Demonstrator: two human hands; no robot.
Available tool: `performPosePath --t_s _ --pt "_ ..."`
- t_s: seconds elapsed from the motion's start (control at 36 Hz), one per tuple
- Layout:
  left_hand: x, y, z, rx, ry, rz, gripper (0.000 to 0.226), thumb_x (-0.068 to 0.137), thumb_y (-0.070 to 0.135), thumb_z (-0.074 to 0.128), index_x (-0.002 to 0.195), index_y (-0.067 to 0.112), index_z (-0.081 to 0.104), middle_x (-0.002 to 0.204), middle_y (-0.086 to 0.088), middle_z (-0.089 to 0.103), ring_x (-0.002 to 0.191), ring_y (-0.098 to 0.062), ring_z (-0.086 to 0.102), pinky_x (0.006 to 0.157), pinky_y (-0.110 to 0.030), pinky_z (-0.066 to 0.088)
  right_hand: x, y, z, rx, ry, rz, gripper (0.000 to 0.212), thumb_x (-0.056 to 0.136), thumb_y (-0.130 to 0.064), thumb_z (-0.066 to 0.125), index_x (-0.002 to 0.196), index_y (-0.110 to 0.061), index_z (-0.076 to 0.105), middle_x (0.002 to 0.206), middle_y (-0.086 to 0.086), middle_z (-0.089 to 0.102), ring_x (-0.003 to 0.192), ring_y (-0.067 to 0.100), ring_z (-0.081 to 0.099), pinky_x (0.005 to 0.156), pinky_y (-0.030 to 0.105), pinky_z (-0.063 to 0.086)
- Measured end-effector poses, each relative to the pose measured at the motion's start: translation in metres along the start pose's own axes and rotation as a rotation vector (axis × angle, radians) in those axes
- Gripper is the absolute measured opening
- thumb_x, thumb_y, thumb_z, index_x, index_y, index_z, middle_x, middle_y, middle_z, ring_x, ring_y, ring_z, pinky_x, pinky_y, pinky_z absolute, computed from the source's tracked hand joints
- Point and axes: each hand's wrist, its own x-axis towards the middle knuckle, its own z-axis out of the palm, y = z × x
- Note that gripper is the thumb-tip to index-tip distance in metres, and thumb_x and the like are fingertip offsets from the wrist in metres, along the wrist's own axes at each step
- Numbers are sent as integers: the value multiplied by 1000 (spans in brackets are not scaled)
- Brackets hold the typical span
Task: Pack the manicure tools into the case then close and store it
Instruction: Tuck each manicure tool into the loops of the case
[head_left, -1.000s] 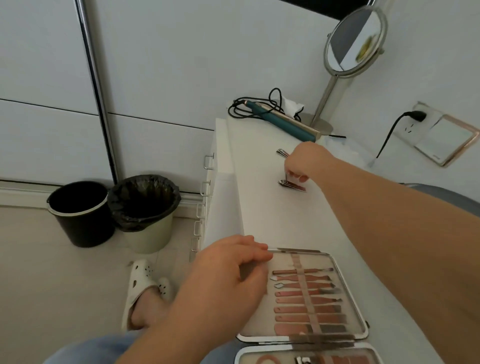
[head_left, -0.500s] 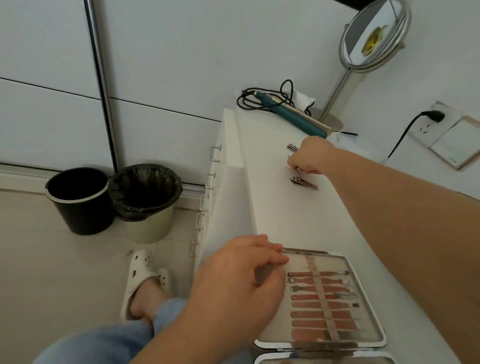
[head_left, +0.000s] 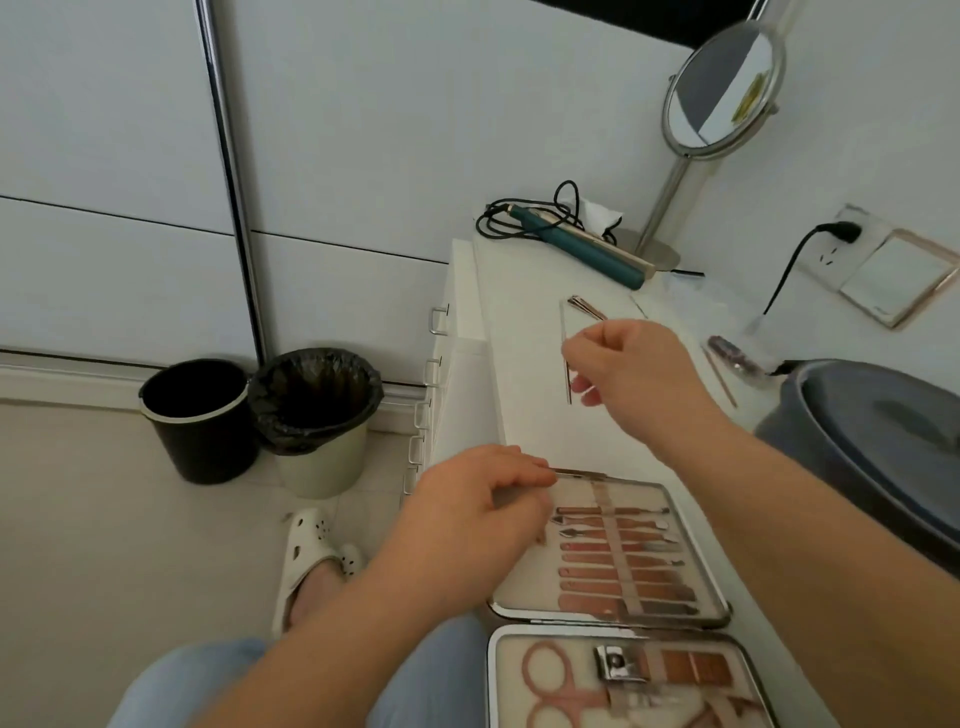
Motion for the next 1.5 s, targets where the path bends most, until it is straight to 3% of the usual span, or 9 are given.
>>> performPosePath --t_s 0.08,0.22,0.44,0.58,0.69,0.75,0.97,1.17,1.5 --pt "3 6 -7 -73 -10 -66 15 79 26 61 89 35 70 92 25 65 89 7 59 82 -13 45 -43 4 -6 65 -83 -59 19 77 -24 59 59 -21 63 52 -14 64 45 -4 57 42 5 39" --pt "0 20 -9 -135 124 -20 10 76 40 62 82 40 69 85 25 68 88 11 58 82 -14 44 -87 12 -18 -23 -118 -129 11 67 -38 54 73 -38 63 64 -18 67 56 -1 60 53 8 44" --pt "-11 39 4 -180 82 39 18 76 30 66 59 27 66 43 16 53 40 3 44 44 -8 35 -114 20 -27 -171 -94 -322 8 66 -37 54 64 -30 57 76 -30 57 60 -3 56 55 6 39" --pt "-16 38 12 -209 107 10 13 74 30 68 61 26 69 52 13 62 47 5 50 51 -8 41 -120 35 -33 -67 -98 -274 10 72 -41 55 79 -38 61 75 -21 63 62 3 58 55 11 41" --pt "-17 39 18 -236 114 -15 9 75 27 68 67 24 71 62 14 68 56 7 57 53 -3 40 -122 48 -40 140 -207 -154 14 78 -25 62 85 -37 66 75 -2 69 67 13 63 67 26 53" --pt "-17 39 20 -205 106 -14 7 74 29 68 68 27 71 65 13 70 59 5 60 55 -6 43 -122 53 -45 153 -209 -156 18 79 -17 64 80 -34 68 73 -6 70 64 6 63 65 20 51" --pt "-11 35 22 256 32 86 13 80 35 59 72 45 61 83 27 58 92 14 48 73 6 28 -107 64 -58 -262 -77 -233 25 87 -20 55 74 -41 52 78 -18 56 78 -2 53 64 14 45" --pt "-1 26 21 592 -49 132 21 86 31 51 102 31 65 109 14 56 103 -3 46 84 -15 28 -90 80 -55 -469 3 -241 14 90 -20 51 83 -30 58 78 -19 49 74 1 48 59 8 32" --pt "-3 18 24 632 -14 172 23 87 31 50 101 31 67 106 17 52 103 -1 41 91 -20 30 -89 83 -51 -543 -64 -291 17 92 -19 47 96 -20 63 95 -7 55 87 8 46 75 19 36"
